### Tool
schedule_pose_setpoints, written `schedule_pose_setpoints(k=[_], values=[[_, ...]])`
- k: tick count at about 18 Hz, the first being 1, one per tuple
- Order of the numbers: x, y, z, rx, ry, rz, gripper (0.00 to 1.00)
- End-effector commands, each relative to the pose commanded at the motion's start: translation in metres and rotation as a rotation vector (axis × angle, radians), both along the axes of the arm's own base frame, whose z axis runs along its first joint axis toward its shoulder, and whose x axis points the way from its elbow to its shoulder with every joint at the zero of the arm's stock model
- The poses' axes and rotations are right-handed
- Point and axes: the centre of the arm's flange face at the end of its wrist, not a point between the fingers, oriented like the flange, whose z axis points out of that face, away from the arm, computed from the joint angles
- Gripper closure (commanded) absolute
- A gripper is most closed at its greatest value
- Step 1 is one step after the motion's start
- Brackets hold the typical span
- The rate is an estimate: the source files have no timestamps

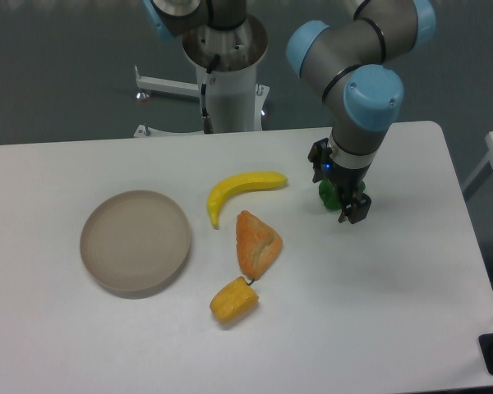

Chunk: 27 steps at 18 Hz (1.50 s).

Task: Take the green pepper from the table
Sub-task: 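Lower the open gripper around the green pepper beside the banana, then close the gripper on the green pepper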

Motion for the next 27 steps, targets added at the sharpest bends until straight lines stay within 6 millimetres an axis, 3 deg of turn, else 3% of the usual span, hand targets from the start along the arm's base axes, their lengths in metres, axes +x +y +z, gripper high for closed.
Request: schedule_pose_setpoints(k=[7,10,13,20,23,27], values=[[-0.003,-0.009,-0.004,-0.013,0.001,-0.006,0.0],[-0.015,-0.037,-0.025,-0.041,-0.03,0.035,0.0],[-0.01,-0.066,-0.053,-0.057,-0.061,0.037,0.0],[-0.027,-0.096,-0.079,-0.023,-0.029,-0.026,0.0],[-0.033,-0.096,-0.085,-0.007,-0.006,-0.034,0.0],[-0.027,-0.1,-0.103,-0.017,-0.02,-0.034,0.0]])
